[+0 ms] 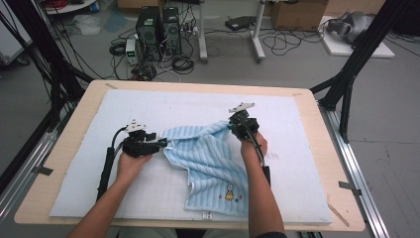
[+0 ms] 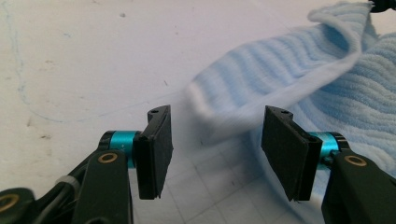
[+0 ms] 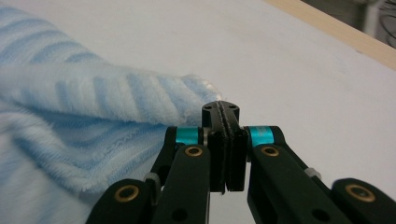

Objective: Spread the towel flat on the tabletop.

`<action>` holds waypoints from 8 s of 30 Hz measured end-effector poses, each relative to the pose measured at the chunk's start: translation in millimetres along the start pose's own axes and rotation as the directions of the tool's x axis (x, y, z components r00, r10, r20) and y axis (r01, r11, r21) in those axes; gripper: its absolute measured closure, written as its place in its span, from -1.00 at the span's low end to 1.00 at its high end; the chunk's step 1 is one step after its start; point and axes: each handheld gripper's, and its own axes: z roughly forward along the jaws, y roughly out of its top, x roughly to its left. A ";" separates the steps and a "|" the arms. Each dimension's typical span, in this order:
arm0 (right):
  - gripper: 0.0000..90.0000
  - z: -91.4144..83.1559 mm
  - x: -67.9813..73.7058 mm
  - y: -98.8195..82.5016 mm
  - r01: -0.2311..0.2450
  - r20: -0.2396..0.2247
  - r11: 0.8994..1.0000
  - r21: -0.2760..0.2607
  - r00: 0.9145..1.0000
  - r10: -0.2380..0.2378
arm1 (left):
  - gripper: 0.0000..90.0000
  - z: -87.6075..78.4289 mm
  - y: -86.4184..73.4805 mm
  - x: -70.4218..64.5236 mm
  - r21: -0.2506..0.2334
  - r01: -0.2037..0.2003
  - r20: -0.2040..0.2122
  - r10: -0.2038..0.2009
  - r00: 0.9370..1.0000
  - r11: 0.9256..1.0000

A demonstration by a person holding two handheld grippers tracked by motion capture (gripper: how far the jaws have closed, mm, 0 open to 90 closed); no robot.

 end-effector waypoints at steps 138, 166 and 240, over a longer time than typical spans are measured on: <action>-0.03 -86.8 34.4 -111.0 -0.055 -0.049 0.991 -0.119 0.998 0.050 | -0.06 -56.0 -54.7 -68.5 0.068 0.018 0.136 -0.027 0.990 0.998; 0.02 -101.6 46.7 -139.1 -0.089 -0.108 0.988 -0.127 0.991 0.075 | 0.93 -85.8 -81.4 -79.0 0.131 -0.064 0.116 0.049 0.992 0.989; 0.92 -86.8 54.0 -138.7 -0.109 -0.162 0.994 -0.034 0.981 0.102 | -0.40 -25.8 -1.5 -40.3 -0.166 -0.052 0.078 0.065 0.995 0.985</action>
